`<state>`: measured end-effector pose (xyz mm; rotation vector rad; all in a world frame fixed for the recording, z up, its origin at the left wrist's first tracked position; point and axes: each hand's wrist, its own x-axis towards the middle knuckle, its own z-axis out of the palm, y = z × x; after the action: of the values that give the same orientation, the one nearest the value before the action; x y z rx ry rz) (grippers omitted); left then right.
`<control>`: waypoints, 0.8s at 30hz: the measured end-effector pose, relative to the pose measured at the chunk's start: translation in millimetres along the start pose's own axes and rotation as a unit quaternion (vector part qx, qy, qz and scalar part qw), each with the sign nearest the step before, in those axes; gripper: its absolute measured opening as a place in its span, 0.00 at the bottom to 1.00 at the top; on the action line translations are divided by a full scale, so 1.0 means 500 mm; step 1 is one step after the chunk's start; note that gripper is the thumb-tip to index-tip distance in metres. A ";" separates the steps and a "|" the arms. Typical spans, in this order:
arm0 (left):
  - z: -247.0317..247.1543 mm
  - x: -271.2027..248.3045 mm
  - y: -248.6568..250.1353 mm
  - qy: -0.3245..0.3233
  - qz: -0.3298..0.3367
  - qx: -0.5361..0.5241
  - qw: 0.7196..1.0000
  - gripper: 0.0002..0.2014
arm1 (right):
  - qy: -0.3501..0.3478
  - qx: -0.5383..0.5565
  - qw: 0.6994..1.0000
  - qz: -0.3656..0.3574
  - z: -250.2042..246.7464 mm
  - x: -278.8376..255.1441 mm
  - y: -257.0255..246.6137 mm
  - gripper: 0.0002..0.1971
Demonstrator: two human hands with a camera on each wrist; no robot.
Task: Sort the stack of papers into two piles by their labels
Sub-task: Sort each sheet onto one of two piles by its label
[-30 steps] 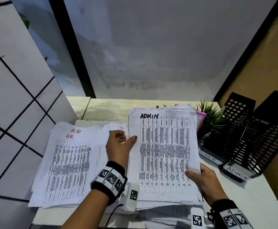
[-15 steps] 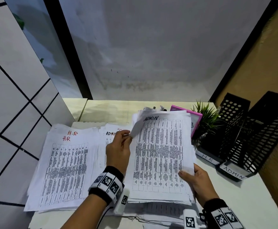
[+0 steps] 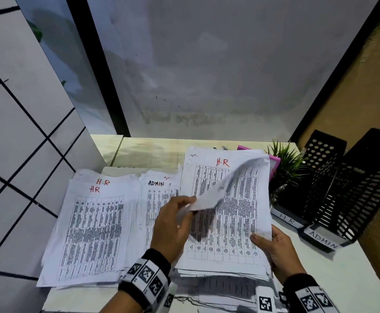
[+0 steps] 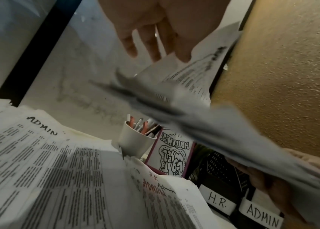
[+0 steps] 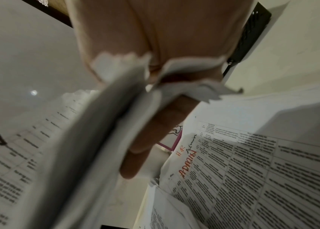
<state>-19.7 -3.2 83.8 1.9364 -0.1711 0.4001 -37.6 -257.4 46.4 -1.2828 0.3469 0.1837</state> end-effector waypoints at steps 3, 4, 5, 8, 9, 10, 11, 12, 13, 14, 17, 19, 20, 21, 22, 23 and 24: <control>-0.002 0.012 -0.004 0.079 -0.132 -0.072 0.985 0.17 | 0.012 -0.003 1.000 -0.001 0.001 0.000 0.000 0.26; -0.006 0.019 -0.011 0.102 -0.160 -0.097 0.977 0.18 | 0.014 -0.003 1.000 -0.002 -0.001 0.001 0.003 0.28; -0.013 0.028 -0.018 0.115 -0.175 -0.115 0.971 0.19 | 0.018 0.001 1.000 -0.001 -0.002 0.003 0.005 0.29; -0.056 0.059 -0.041 0.159 -0.185 -0.106 0.964 0.20 | 0.032 0.008 0.999 -0.011 -0.012 0.001 0.004 0.25; -0.078 0.070 -0.051 0.174 -0.184 -0.075 0.964 0.20 | 0.040 0.008 0.999 -0.013 -0.017 -0.001 0.001 0.22; -0.101 0.079 -0.063 0.180 -0.188 -0.027 0.965 0.18 | 0.051 0.006 0.999 -0.011 -0.025 -0.003 -0.002 0.18; -0.124 0.086 -0.078 0.178 -0.194 0.018 0.965 0.14 | 0.062 0.007 0.998 -0.010 -0.032 -0.006 -0.006 0.14; -0.144 0.089 -0.092 0.167 -0.203 0.056 0.963 0.11 | 0.071 0.013 0.997 -0.008 -0.043 -0.008 -0.009 0.13; -0.161 0.090 -0.108 0.145 -0.210 0.089 0.963 0.10 | 0.081 0.019 0.996 -0.006 -0.053 -0.010 -0.011 0.13; -0.173 0.088 -0.124 0.116 -0.212 0.121 0.963 0.11 | 0.089 0.021 0.996 -0.002 -0.062 -0.012 -0.011 0.13; -0.187 0.083 -0.172 0.020 -0.198 0.168 0.965 0.11 | 0.106 0.021 0.994 -0.007 -0.081 -0.018 -0.012 0.20; -0.178 0.084 -0.203 -0.037 -0.189 0.171 0.966 0.14 | 0.110 0.022 0.994 -0.008 -0.089 -0.020 -0.015 0.27; -0.168 0.084 -0.216 -0.064 -0.190 0.175 0.964 0.15 | 0.113 0.026 0.993 -0.009 -0.091 -0.022 -0.019 0.26; -0.157 0.084 -0.227 -0.088 -0.195 0.184 0.959 0.17 | 0.110 0.031 0.993 -0.013 -0.089 -0.025 -0.025 0.23; -0.143 0.083 -0.238 -0.114 -0.204 0.196 0.952 0.18 | 0.106 0.035 0.994 -0.016 -0.088 -0.029 -0.029 0.20; -0.132 0.082 -0.249 -0.140 -0.219 0.207 0.943 0.20 | 0.102 0.034 0.994 -0.019 -0.086 -0.030 -0.031 0.20; -0.120 0.081 -0.256 -0.167 -0.240 0.215 0.932 0.20 | 0.097 0.037 0.994 -0.022 -0.084 -0.033 -0.033 0.22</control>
<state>45.0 104.7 7.7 2.3794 0.1903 -0.2456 -54.0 -301.4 57.0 -1.2373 0.4869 0.0082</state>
